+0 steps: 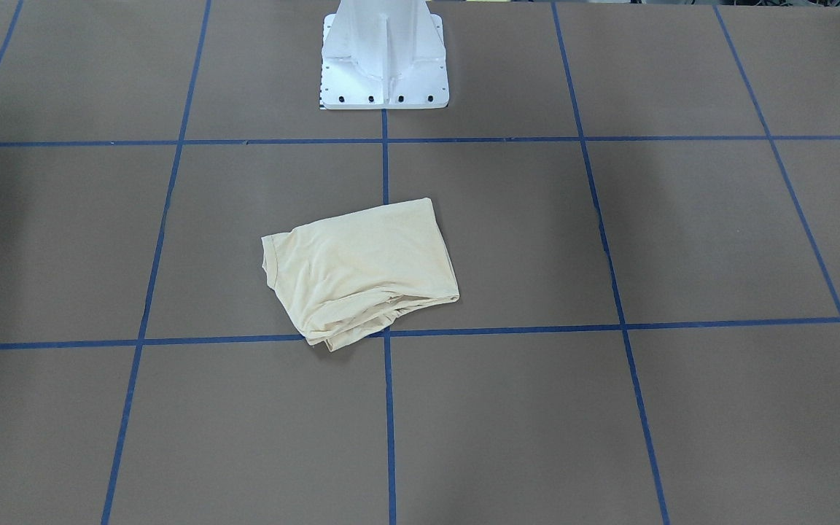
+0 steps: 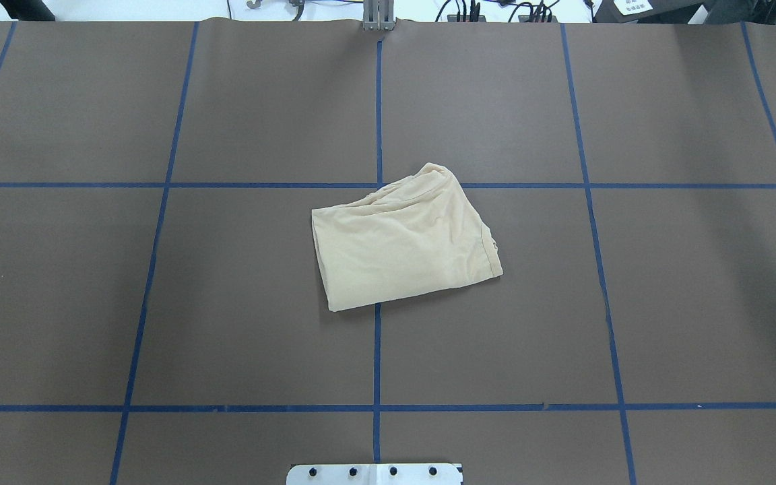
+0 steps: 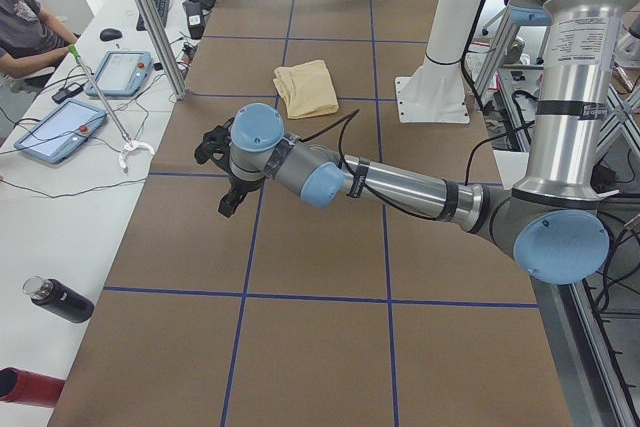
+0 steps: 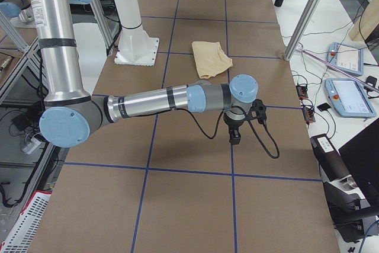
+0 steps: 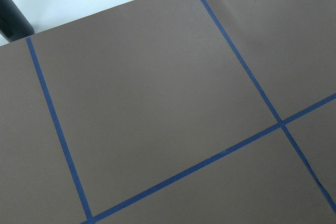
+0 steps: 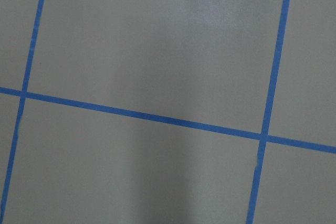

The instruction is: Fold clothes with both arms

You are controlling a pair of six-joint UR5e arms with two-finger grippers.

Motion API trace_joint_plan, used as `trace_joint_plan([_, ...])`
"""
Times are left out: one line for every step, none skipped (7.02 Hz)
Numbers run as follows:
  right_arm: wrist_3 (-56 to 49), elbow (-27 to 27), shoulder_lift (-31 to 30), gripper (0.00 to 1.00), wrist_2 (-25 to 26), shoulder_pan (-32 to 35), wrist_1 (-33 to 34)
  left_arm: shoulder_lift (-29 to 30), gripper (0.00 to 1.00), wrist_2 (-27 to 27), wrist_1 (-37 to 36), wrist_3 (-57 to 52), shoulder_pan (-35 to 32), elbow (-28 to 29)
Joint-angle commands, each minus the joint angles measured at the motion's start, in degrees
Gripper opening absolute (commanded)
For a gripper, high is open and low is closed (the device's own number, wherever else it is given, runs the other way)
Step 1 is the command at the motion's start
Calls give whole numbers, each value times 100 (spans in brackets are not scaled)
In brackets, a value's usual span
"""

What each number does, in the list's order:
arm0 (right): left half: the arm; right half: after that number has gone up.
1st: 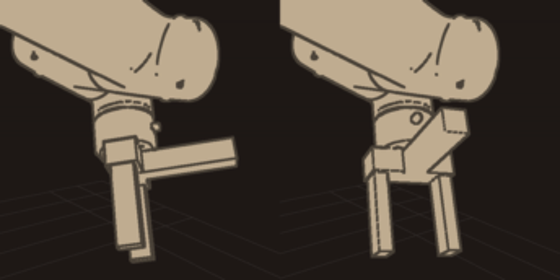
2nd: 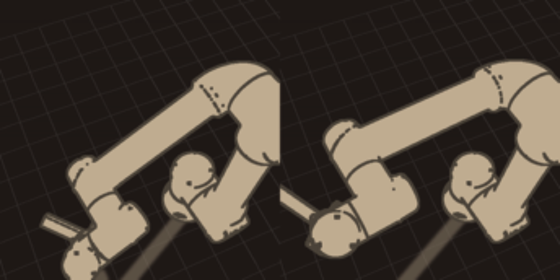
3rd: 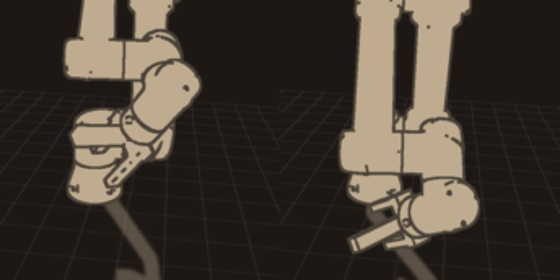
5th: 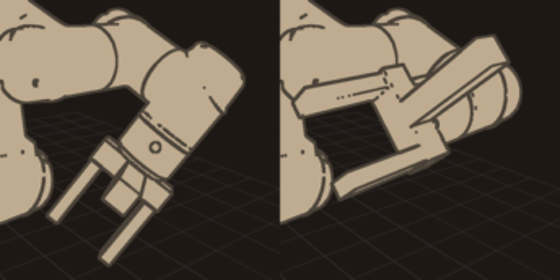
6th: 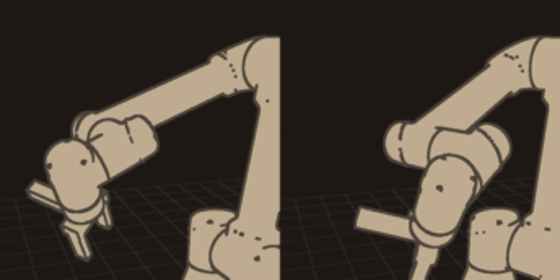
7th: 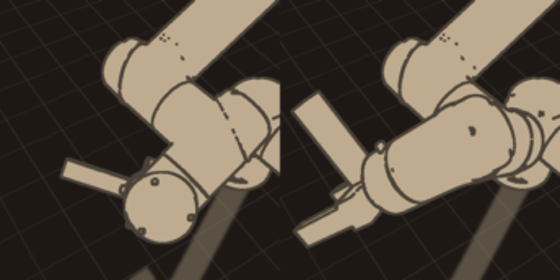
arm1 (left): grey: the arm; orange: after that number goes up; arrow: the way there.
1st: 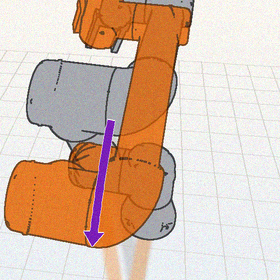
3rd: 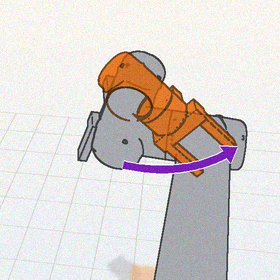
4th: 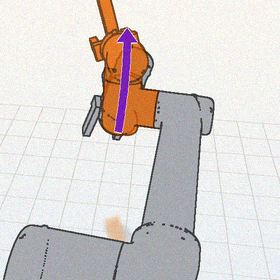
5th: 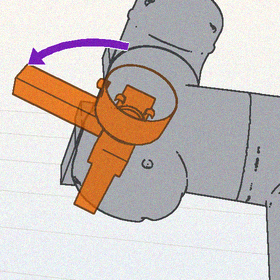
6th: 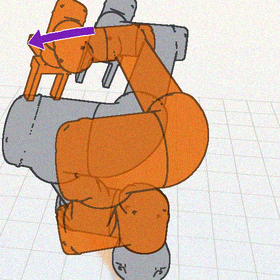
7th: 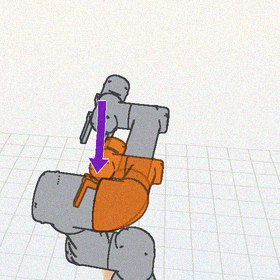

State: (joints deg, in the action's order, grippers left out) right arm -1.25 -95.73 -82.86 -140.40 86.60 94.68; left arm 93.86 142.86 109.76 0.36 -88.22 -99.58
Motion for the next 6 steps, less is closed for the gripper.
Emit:
trace_joint_plan([11, 2, 7, 100, -4, -20, -117, -8, 100, -13, 2, -10, -2, 69])
trace_joint_plan([11, -59, 16, 100, -13, -20, -125, -17, 100, -4, -7, 7, -2, 53])
trace_joint_plan([11, -95, 25, 100, -5, -46, -126, -26, 100, -4, -7, 34, -2, 53])
trace_joint_plan([11, -95, 51, 100, 4, -90, -126, -34, 100, 5, -16, 43, -2, 9])
trace_joint_plan([11, -113, 86, 100, 4, -99, -126, -34, 100, 5, -7, 43, 6, -26])
trace_joint_plan([11, -121, 121, 100, 4, -108, -126, -34, 100, 5, -16, 43, 6, -27])
